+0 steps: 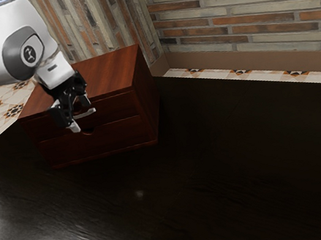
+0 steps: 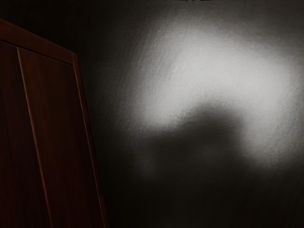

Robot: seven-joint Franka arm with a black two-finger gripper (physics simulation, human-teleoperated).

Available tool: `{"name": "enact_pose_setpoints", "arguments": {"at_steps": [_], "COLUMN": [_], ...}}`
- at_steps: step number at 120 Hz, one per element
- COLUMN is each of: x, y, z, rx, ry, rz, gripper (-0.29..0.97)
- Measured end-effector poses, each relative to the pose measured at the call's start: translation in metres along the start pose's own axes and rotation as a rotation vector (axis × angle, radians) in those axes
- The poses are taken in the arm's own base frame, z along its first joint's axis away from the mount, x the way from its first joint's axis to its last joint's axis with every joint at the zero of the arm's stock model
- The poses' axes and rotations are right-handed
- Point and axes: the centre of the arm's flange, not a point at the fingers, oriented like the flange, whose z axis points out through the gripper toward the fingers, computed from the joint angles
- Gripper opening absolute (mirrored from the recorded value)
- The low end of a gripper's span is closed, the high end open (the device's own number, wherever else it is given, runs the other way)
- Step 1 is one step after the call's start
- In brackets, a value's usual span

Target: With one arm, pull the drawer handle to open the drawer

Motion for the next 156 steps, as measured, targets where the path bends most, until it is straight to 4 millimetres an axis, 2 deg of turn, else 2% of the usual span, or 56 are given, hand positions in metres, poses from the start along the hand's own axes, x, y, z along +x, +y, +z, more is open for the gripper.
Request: {"name": "enact_pose_setpoints", "arguments": {"at_steps": [22,44,68,88,110,156], "x": [-0.007,-0.021,-0.019,-0.024,-0.036,-0.048], "y": [-0.013,-0.015,-0.015,-0.010,-0.008,-0.006], "z": [0.007,0.009,0.008,0.009,0.014,0.023], "rx": [0.009,0.009,0.014,0.053,0.118,0.183], "ry": [-0.012,-0.023,-0.026,-0.026,-0.027,-0.030], "rz": [0.034,0.047,0.077,0.084,0.074,0.065], "gripper": [0.68,0.67,0.44,0.35,0.33,0.32]}}
